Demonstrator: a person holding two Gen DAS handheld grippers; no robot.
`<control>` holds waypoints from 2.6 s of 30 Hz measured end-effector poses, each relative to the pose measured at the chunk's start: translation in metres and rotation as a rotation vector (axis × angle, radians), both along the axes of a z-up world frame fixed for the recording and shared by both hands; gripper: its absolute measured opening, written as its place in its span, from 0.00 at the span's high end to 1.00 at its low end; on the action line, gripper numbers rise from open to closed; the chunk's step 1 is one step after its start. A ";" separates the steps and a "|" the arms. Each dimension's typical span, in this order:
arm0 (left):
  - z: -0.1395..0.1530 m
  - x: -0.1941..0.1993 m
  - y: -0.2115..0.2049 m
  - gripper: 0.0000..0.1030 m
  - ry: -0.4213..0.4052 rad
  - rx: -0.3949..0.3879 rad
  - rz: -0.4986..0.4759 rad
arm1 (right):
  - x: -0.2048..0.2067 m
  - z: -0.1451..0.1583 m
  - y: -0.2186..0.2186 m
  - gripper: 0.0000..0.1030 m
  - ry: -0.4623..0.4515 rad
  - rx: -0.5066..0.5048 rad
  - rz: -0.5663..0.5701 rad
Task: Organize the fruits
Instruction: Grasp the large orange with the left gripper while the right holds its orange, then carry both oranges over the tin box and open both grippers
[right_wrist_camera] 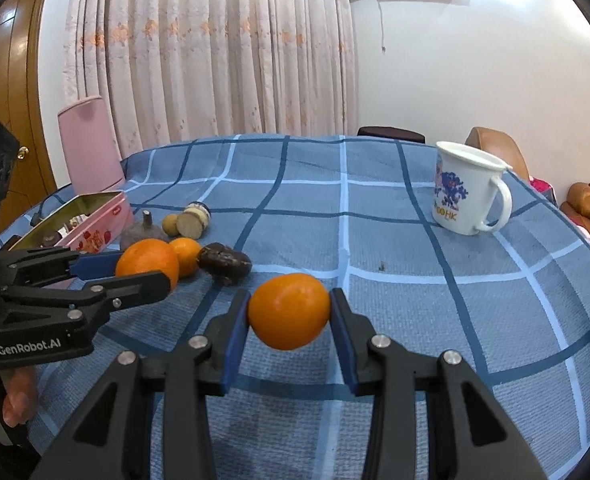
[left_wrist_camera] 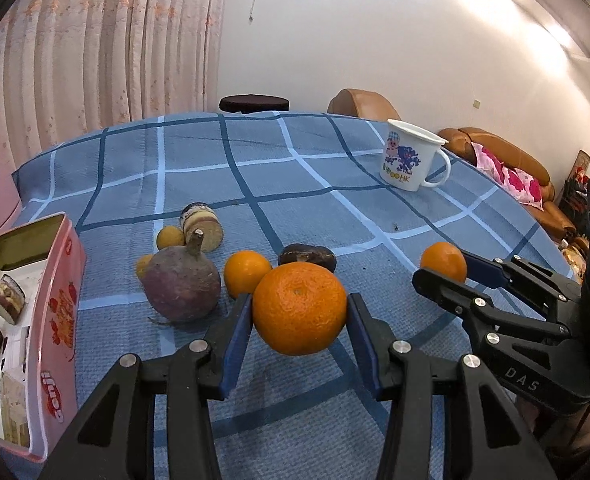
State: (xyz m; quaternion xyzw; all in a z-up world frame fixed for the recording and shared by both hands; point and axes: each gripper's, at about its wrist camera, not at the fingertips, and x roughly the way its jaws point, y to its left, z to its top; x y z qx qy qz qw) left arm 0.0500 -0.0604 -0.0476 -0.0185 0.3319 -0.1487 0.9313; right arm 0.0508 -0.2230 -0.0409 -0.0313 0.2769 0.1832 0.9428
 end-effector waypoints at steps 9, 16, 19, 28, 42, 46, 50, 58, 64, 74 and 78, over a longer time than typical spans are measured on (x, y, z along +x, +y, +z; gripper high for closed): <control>-0.001 -0.006 0.000 0.53 -0.020 0.005 -0.003 | -0.004 0.001 0.000 0.59 -0.035 0.003 0.006; 0.003 -0.011 0.002 0.53 -0.048 0.010 0.007 | -0.005 0.002 0.000 0.59 -0.049 0.004 0.008; 0.003 -0.012 0.003 0.53 -0.052 0.009 0.009 | -0.006 0.002 0.000 0.59 -0.051 0.004 0.006; 0.006 -0.016 0.007 0.53 -0.079 0.016 0.024 | -0.005 0.003 0.003 0.59 -0.052 -0.004 0.015; 0.022 -0.021 0.057 0.53 -0.129 0.014 0.150 | 0.006 0.034 0.070 0.59 -0.072 0.000 0.174; 0.025 -0.023 0.075 0.53 -0.136 0.010 0.194 | 0.009 0.042 0.091 0.59 -0.081 0.003 0.214; 0.027 -0.028 0.098 0.53 -0.134 0.015 0.246 | 0.011 0.052 0.116 0.59 -0.092 0.006 0.264; 0.029 -0.040 0.150 0.52 -0.125 0.050 0.392 | 0.012 0.065 0.185 0.59 -0.105 0.006 0.401; 0.022 -0.047 0.184 0.52 -0.098 0.049 0.474 | 0.017 0.052 0.227 0.59 -0.049 0.008 0.475; 0.004 -0.051 0.213 0.52 -0.046 0.038 0.533 | 0.010 0.022 0.262 0.59 0.025 -0.027 0.548; 0.002 -0.054 0.216 0.52 -0.041 0.039 0.540 | 0.010 0.014 0.265 0.59 0.044 -0.039 0.554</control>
